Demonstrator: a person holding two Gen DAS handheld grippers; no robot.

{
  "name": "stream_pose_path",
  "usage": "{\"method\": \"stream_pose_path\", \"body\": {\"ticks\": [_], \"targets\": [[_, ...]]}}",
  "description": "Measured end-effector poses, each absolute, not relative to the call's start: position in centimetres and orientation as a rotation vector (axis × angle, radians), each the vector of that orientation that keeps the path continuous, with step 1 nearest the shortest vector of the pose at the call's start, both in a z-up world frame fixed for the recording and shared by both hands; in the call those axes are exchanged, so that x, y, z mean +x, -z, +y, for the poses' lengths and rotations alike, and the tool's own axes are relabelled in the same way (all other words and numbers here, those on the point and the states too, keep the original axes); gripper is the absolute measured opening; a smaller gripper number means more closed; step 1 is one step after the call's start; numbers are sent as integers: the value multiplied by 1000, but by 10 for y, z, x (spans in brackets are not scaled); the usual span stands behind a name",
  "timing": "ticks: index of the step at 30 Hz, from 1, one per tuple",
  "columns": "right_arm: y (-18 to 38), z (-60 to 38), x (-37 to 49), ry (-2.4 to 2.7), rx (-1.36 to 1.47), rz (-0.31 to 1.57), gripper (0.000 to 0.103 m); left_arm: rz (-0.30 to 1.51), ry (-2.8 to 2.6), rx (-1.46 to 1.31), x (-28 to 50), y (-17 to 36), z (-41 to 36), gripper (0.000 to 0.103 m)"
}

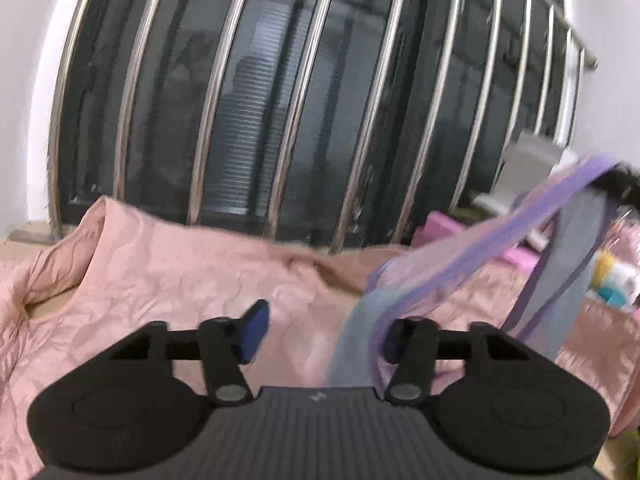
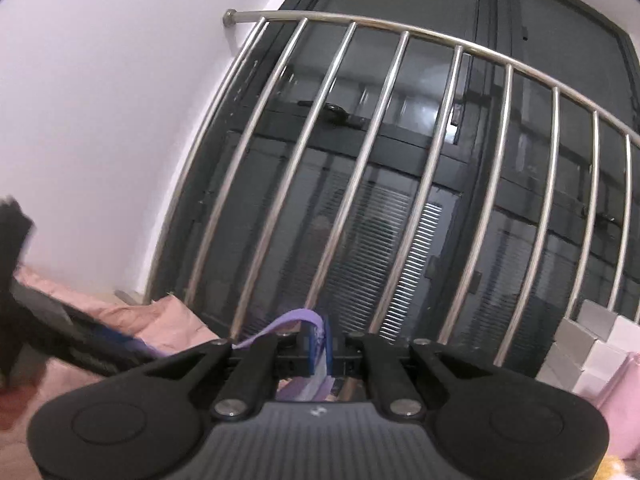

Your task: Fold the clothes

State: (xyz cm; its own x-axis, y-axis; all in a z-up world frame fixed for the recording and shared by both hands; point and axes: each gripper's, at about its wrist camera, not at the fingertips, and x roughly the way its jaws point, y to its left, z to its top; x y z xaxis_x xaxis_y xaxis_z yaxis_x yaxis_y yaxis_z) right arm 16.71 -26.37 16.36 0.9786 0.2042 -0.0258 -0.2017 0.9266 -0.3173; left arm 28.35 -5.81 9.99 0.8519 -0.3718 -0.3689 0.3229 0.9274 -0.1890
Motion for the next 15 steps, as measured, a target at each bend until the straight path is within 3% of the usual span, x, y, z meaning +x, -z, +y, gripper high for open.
{"method": "stream_pose_path", "body": {"ticks": [1, 7, 12, 14, 15], "targets": [[-165, -263, 167, -207, -317, -8, 4, 427, 351, -116, 285, -97, -58, 41], [-167, -265, 166, -199, -302, -6, 4, 425, 333, -129, 284, -94, -55, 40], [-164, -261, 169, -231, -312, 8, 4, 395, 370, -100, 279, -97, -64, 47], [-162, -258, 171, -230, -326, 19, 4, 403, 356, -96, 282, -96, -66, 31], [-161, -258, 172, -227, -328, 25, 4, 412, 346, -105, 284, -95, -66, 14]]}}
